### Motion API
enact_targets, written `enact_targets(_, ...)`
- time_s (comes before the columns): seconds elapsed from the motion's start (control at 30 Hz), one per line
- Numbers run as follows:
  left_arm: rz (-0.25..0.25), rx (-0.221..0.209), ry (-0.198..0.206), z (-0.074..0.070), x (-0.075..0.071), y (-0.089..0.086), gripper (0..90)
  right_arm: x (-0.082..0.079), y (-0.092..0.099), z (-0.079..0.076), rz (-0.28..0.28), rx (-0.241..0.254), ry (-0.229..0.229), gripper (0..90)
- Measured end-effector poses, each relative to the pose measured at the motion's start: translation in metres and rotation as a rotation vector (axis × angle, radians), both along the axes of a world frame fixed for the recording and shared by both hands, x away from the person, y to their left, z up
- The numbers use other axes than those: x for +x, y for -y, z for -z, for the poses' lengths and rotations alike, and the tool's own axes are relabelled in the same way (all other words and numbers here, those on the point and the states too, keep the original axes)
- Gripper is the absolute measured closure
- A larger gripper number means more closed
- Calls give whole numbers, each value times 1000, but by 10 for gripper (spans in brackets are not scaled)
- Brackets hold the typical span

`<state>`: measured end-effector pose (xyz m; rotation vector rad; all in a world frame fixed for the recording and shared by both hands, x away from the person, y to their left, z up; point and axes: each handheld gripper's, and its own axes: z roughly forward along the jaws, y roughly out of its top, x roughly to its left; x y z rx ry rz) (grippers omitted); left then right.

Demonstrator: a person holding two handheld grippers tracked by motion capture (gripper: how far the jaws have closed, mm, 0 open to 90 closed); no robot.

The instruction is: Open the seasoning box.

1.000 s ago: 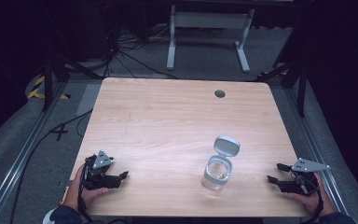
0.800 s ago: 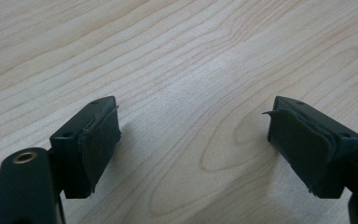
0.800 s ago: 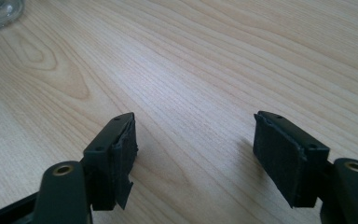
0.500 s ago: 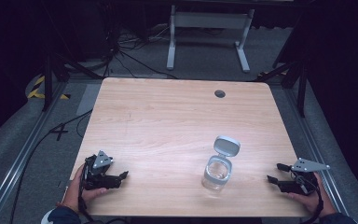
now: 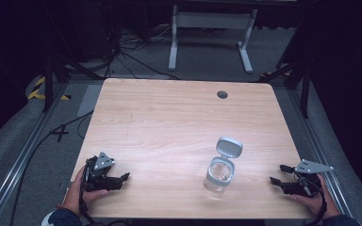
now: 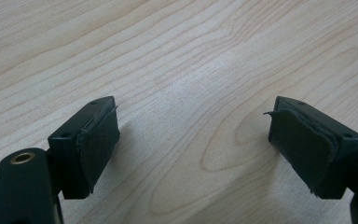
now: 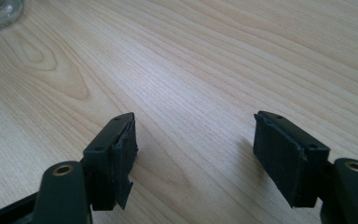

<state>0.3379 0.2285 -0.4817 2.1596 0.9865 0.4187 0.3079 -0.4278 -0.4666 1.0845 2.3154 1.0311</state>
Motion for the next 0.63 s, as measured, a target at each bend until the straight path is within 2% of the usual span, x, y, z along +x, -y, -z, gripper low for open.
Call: enact_targets(0.63,-9,-6,-8,0,0,1,158,0,0,0,-1,0,0,300)
